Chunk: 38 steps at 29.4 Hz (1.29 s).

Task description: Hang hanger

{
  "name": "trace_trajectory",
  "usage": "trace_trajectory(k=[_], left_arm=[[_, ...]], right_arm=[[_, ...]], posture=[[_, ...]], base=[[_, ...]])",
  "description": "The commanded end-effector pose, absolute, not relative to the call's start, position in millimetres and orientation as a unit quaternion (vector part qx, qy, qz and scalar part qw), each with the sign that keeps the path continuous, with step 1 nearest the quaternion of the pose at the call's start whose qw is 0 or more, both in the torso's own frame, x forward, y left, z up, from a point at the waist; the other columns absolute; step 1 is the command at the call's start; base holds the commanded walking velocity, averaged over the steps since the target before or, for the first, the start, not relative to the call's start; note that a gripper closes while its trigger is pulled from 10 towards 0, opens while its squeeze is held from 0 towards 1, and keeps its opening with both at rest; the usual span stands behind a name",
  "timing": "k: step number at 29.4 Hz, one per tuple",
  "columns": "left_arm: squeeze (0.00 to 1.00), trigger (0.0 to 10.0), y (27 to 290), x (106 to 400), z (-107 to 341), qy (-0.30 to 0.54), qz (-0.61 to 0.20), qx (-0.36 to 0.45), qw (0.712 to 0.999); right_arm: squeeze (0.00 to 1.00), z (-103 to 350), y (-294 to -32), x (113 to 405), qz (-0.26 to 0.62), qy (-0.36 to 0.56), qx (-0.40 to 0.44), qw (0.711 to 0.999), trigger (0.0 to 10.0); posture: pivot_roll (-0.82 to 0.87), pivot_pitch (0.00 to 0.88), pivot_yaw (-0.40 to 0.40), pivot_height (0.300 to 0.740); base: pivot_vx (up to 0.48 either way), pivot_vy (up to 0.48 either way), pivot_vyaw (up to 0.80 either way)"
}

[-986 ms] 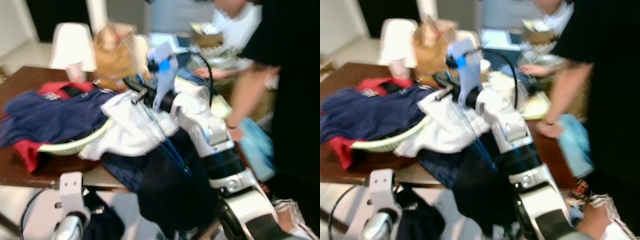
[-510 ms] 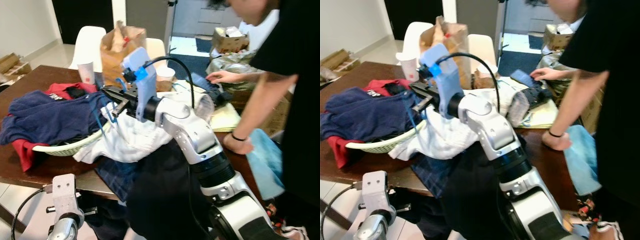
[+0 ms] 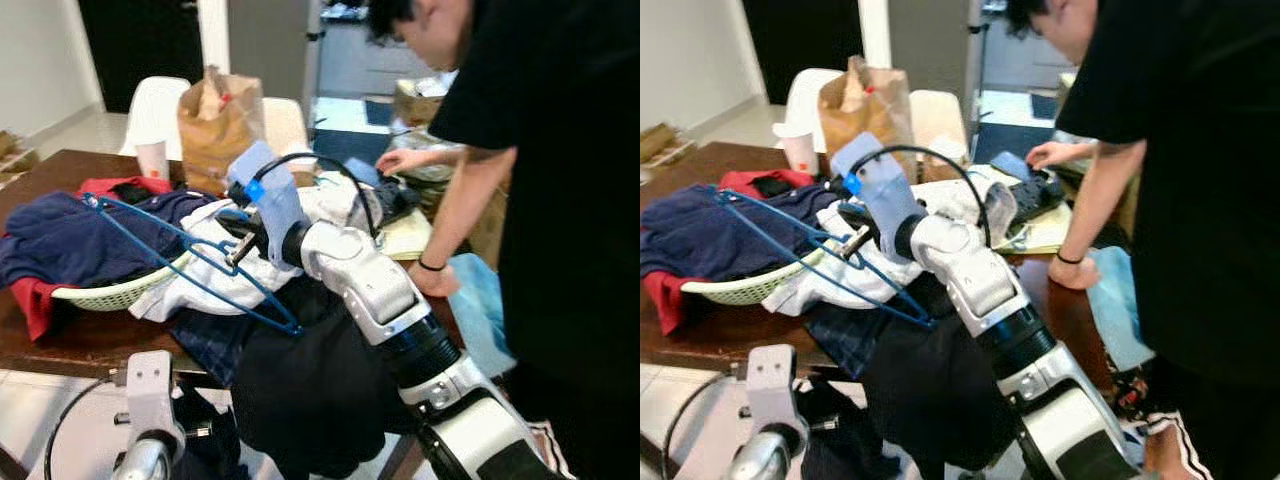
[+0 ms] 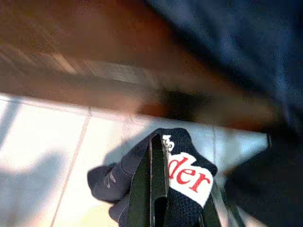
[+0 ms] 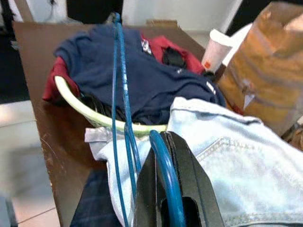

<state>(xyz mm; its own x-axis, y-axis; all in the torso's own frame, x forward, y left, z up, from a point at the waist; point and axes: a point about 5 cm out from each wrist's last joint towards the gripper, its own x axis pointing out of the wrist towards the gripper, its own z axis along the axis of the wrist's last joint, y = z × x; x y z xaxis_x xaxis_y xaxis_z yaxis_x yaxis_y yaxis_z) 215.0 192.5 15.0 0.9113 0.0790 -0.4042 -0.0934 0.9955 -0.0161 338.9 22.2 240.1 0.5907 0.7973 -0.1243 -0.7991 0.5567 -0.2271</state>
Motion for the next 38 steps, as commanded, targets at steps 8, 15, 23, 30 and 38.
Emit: trace_trajectory(k=[8, 15, 23, 30, 38], left_arm=[[0.0, 10.0, 201, 188, 15, 0.195, 0.076, -0.006, 0.978], [0.0, 10.0, 202, 185, 32, 0.157, 0.1, -0.002, 0.983], [0.0, 10.0, 200, 178, 54, 0.114, 0.105, 0.011, 0.988], [0.0, 10.0, 191, 177, 60, 0.108, 0.086, 0.016, 0.99], [0.0, 10.0, 187, 179, 61, 0.112, 0.076, 0.017, 0.991]], right_arm=[[0.0, 236, 40, 339, 0.462, 0.037, -0.117, 0.878, 10.0], [0.0, 236, 47, 352, 0.421, 0.055, -0.119, 0.898, 10.0], [0.0, 266, 34, 379, 0.33, 0.036, -0.091, 0.939, 10.0], [0.0, 299, -6, 403, 0.253, 0.019, -0.052, 0.966, 10.0], [0.0, 323, -47, 419, 0.131, 0.014, -0.018, 0.991, 10.0]], posture=[[0.11, 0.0, -0.117, 0.74], [0.15, 0.0, -0.152, 0.74], [0.18, 0.0, -0.18, 0.74], [0.17, 0.0, -0.179, 0.74], [0.16, 0.0, -0.181, 0.74]], base=[[0.0, 0.0, 0.0], [0.0, 0.0, 0.0], [0.0, 0.0, 0.0], [0.0, 0.0, 0.0], [0.0, 0.0, 0.0]])
